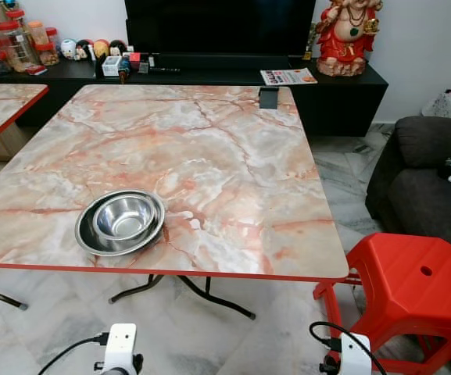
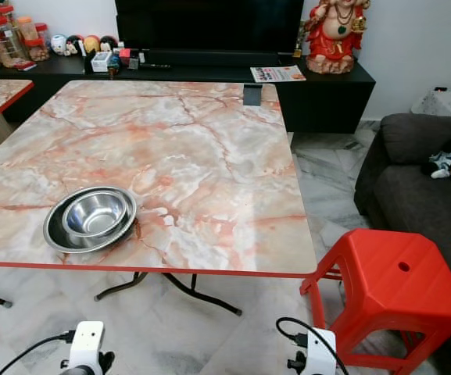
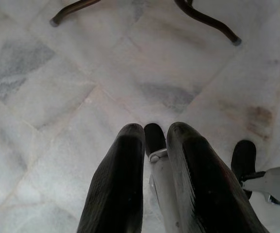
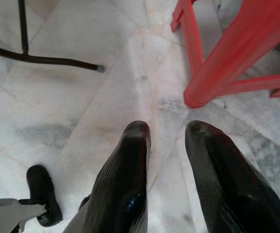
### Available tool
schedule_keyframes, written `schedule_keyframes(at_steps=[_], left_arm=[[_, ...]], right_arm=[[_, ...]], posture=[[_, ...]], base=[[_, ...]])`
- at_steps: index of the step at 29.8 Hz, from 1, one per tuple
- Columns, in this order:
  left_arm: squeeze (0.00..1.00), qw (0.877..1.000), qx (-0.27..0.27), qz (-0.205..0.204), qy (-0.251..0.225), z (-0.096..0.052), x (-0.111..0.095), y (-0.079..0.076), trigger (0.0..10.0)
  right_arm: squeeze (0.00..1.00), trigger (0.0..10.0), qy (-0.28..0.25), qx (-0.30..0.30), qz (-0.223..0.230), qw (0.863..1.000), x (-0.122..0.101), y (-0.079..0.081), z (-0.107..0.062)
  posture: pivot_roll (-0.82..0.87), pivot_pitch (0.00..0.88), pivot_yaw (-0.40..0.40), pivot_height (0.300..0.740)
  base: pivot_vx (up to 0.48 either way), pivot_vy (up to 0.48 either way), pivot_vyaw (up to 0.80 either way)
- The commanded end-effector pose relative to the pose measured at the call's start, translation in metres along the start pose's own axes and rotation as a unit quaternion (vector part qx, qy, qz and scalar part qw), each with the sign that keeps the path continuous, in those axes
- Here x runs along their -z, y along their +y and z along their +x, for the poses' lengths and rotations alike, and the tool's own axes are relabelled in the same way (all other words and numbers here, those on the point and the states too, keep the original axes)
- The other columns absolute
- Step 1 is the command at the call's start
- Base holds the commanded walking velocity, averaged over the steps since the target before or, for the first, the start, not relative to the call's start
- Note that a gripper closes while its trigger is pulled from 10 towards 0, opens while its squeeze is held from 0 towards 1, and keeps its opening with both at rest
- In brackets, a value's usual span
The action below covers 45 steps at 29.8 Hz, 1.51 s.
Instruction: Setting the table
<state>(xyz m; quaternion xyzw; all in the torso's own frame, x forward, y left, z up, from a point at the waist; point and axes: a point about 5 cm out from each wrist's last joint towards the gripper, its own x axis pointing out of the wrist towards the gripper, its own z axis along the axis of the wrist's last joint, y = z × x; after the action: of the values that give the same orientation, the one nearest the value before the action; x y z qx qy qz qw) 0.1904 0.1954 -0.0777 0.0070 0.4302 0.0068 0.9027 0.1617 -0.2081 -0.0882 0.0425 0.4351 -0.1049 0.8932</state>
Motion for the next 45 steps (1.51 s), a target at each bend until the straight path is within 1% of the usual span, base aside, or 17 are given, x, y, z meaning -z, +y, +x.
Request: schedule_keyframes(at_steps=[1, 3, 6, 11, 16, 21, 26, 30, 34, 36, 45], left_arm=[[0.0, 1.0, 0.007, 0.016, -0.002, 0.001, -0.002, -0.002, 10.0], [0.0, 1.0, 0.01, 0.023, -0.001, 0.001, -0.003, -0.003, 10.0], [0.0, 1.0, 0.01, 0.022, -0.002, 0.002, -0.006, -0.003, 10.0], [0.0, 1.0, 0.013, 0.024, -0.003, 0.002, -0.007, -0.004, 10.0], [0.0, 0.999, 0.02, 0.036, -0.002, 0.003, -0.008, -0.006, 10.0], [0.0, 0.999, 0.023, 0.03, -0.005, 0.004, -0.011, -0.009, 10.0], [0.0, 1.0, 0.019, 0.024, -0.005, 0.004, -0.014, -0.009, 10.0], [0.0, 1.0, 0.008, 0.005, -0.006, 0.004, -0.014, -0.007, 10.0], [0.0, 1.0, 0.007, 0.01, 0.0, 0.003, -0.01, -0.005, 10.0], [0.0, 1.0, 0.007, 0.009, 0.002, 0.003, -0.008, -0.005, 10.0], [0.0, 1.0, 0.004, 0.005, 0.001, 0.003, -0.009, -0.004, 10.0]], right_arm=[[0.0, 10.0, -0.007, 0.006, 0.01, 1.0, -0.001, -0.002, 0.0], [0.0, 10.0, -0.008, 0.006, 0.013, 1.0, -0.001, -0.001, 0.0], [0.0, 10.0, -0.007, 0.005, 0.016, 1.0, 0.001, 0.001, -0.001], [0.0, 10.0, -0.005, 0.006, 0.018, 1.0, 0.003, 0.001, -0.001], [0.0, 10.0, -0.002, 0.007, 0.018, 1.0, 0.005, 0.001, -0.002], [0.0, 10.0, -0.006, 0.008, 0.019, 1.0, 0.004, -0.001, -0.002], [0.0, 10.0, -0.009, 0.012, 0.026, 1.0, 0.001, -0.001, -0.001], [0.0, 10.0, -0.004, 0.015, 0.03, 0.999, 0.002, -0.001, -0.001], [0.0, 10.0, 0.003, 0.018, 0.036, 0.999, 0.004, 0.0, -0.001], [0.0, 10.0, -0.005, 0.015, 0.035, 0.999, 0.002, 0.001, -0.001], [0.0, 10.0, -0.006, 0.012, 0.036, 0.999, 0.0, 0.005, 0.0]], posture=[[-0.09, 0.0, 0.013, 0.74], [-0.1, 0.0, 0.015, 0.74], [-0.11, 0.0, 0.031, 0.74], [-0.11, 0.0, 0.037, 0.74], [-0.13, 0.0, 0.043, 0.74], [-0.13, 0.0, 0.04, 0.74], [-0.12, 0.0, 0.027, 0.74], [-0.11, 0.0, 0.018, 0.74], [-0.11, 0.0, 0.022, 0.74], [-0.1, 0.0, 0.02, 0.74], [-0.1, 0.0, 0.026, 0.74]], base=[[0.0, 0.0, 0.0], [0.0, 0.0, 0.0], [0.0, 0.0, 0.0], [0.0, 0.0, 0.0], [0.0, 0.0, 0.0], [0.0, 0.0, 0.0], [0.0, 0.0, 0.0], [0.0, -0.076, 0.0], [0.0, 0.0, -0.45], [0.0, 0.0, 0.0], [0.0, 0.035, 0.0]])
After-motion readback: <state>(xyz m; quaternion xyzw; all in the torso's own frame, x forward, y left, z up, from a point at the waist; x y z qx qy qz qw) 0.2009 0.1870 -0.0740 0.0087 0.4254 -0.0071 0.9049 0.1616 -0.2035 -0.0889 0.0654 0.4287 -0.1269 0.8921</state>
